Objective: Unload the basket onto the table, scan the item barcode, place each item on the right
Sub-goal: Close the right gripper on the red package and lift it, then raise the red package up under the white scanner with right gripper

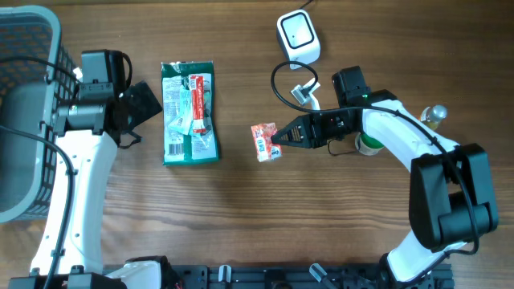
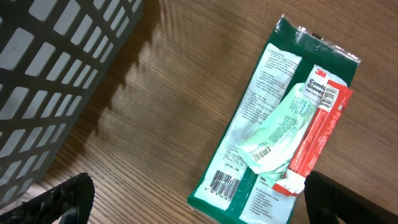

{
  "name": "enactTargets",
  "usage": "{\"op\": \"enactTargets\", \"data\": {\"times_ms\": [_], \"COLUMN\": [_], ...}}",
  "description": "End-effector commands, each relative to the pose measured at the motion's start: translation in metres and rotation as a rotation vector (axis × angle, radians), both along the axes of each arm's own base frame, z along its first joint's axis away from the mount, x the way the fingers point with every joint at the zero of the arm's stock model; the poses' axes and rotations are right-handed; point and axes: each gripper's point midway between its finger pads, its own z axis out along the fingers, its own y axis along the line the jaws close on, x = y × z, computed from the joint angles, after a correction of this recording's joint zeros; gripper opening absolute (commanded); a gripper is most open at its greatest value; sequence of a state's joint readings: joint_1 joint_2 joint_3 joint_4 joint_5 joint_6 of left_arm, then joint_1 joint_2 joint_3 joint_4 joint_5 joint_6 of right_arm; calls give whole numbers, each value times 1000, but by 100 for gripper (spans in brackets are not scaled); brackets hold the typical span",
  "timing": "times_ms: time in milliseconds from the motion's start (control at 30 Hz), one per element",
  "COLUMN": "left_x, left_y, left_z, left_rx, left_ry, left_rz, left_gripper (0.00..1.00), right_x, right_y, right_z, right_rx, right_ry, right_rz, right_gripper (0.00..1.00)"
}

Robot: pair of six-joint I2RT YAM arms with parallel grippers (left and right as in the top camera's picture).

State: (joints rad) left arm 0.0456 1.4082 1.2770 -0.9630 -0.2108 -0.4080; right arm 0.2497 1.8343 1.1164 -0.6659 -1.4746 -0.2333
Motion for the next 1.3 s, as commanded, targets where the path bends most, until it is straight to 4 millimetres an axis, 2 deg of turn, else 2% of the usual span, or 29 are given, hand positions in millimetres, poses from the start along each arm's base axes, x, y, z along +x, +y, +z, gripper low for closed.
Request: {"op": "enactTargets", "data": {"times_ms": [0, 133, 267, 467, 567, 700, 800, 900, 1067, 1133, 1267], "left_x": [1, 1, 1, 1, 1, 1, 1, 1, 1, 1, 1], "left_y": [-2, -2, -2, -2, -2, -2, -2, -2, -2, -2, -2], "left_z": [0, 0, 0, 0, 0, 0, 0, 0, 0, 0, 0], "left_rx": [4, 4, 4, 4, 4, 4, 4, 4, 4, 4, 4], "left_ry": [3, 3, 3, 3, 3, 3, 3, 3, 3, 3, 3], "left_rz": [-16, -15, -15, -15, -15, -15, -15, -15, -15, -16, -15], "left_gripper": [100, 100, 100, 100, 100, 100, 100, 100, 100, 100, 100], "right_x": [-2, 3, 9, 31, 39, 55, 67, 79, 98, 106, 124], "right_y": [0, -2, -7, -43, -55, -53, -50, -52, -59, -56, -48], "right_z": [11, -11, -33, -98, -108, -91, -65, -31, 33, 53, 64], "right_rx": [42, -100, -230, -675, -773, -775, -784, -864, -1056, -1105, -1181], "right_ry": [-32, 17, -13, 0, -16, -27, -58, -127, -323, -455, -670], "right_rz": [8, -27, -59, -215, -259, -294, -305, -314, -372, -381, -384], "right_gripper": [4, 4, 4, 4, 4, 4, 4, 4, 4, 4, 4]}}
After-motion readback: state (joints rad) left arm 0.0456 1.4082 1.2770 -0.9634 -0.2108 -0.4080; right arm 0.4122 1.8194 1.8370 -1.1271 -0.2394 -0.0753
